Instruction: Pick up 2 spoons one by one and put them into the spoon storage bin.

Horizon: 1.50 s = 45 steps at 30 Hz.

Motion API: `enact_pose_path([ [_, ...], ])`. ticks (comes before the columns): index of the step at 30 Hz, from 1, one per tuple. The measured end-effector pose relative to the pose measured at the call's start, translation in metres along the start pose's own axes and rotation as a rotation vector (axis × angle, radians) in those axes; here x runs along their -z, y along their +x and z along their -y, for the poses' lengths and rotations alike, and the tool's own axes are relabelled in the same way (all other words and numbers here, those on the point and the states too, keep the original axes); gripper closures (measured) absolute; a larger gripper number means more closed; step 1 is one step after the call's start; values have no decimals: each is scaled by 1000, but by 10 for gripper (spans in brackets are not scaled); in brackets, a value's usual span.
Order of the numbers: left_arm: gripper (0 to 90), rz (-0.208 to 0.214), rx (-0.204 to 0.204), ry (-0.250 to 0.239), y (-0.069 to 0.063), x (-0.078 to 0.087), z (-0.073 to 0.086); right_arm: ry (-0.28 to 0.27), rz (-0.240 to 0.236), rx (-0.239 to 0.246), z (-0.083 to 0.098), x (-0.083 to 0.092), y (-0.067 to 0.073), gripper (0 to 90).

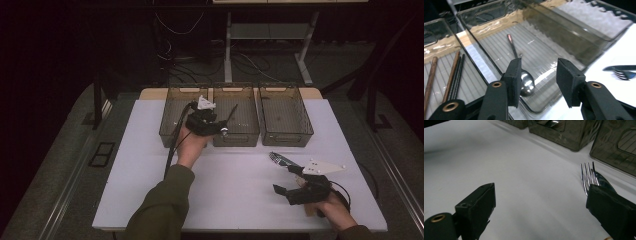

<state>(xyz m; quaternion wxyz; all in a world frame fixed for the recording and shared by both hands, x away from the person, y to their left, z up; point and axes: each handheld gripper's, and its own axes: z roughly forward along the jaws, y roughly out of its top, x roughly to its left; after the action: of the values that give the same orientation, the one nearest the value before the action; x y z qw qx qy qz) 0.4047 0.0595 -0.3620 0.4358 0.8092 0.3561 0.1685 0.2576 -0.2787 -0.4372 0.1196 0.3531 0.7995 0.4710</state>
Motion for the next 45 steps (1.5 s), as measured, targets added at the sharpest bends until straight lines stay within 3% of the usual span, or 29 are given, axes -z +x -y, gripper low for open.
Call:
enact_pose_path([
  [8,452,84,-46,-17,-5,29,14,-1,2,0,0,0,0,91],
  [14,398,135,-42,-29,-5,50,39,6,0,-12,0,0,1,91],
  [31,252,177,-45,-56,-1,92,114,4,10,-8,0,0,0,91],
  [37,189,190,-69,-40,-9,98,131,1,14,-13,1,2,-1,91],
  [45,133,195,-60,-57,-12,105,146,-4,31,-21,0,7,-4,91],
])
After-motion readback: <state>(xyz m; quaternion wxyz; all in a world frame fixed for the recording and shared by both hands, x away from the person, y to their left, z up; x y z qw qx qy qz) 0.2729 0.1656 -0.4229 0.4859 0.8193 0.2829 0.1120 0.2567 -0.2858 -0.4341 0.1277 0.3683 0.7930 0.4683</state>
